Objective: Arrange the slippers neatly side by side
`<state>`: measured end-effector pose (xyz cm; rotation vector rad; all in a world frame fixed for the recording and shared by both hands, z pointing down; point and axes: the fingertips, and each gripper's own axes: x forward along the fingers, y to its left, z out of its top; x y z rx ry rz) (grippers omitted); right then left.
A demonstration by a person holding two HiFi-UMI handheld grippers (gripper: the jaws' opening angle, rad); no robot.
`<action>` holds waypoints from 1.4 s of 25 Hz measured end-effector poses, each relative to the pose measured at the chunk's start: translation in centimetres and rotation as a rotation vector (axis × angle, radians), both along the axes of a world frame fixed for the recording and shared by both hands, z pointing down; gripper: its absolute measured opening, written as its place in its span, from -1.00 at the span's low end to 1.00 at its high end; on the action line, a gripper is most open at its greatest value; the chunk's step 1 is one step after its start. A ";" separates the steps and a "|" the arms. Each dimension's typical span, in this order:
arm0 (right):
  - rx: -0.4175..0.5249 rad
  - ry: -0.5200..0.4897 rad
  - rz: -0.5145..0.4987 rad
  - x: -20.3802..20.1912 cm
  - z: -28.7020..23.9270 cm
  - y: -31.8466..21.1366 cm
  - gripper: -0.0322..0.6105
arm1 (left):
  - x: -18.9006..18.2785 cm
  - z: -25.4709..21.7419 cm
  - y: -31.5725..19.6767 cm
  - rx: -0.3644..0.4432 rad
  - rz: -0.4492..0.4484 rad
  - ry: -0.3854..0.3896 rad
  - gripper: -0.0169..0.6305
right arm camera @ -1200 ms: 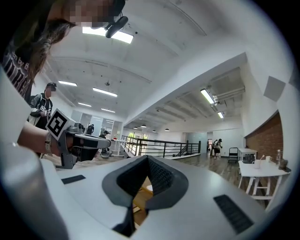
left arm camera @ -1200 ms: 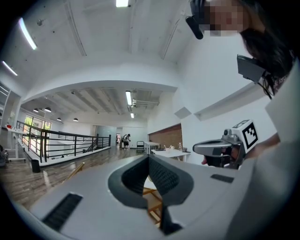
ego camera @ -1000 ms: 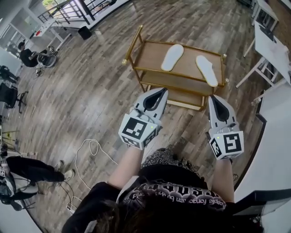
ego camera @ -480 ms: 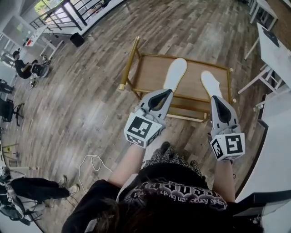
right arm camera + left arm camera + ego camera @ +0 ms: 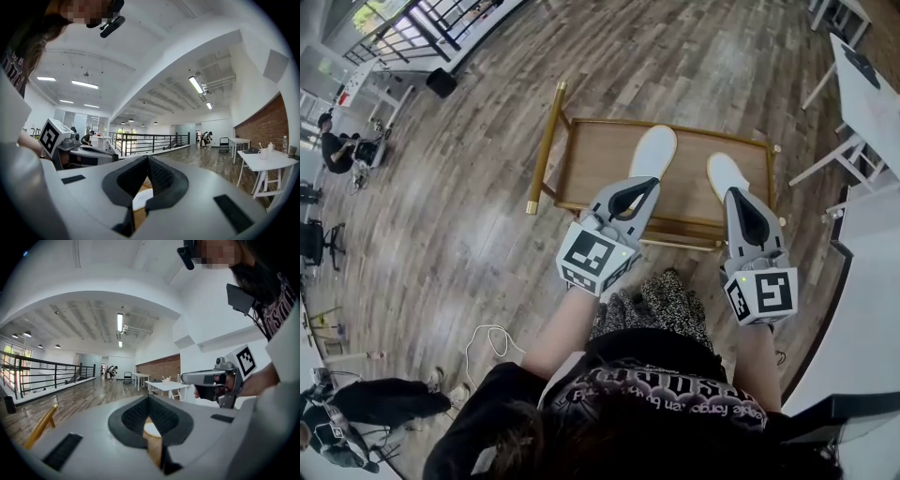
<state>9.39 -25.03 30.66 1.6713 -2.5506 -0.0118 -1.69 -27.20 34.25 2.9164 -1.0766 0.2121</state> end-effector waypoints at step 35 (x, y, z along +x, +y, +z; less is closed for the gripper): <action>-0.199 0.018 -0.062 2.2 8.5 -16.0 -0.89 | 1.1 20.3 -15.0 -0.549 -0.095 -0.161 -0.87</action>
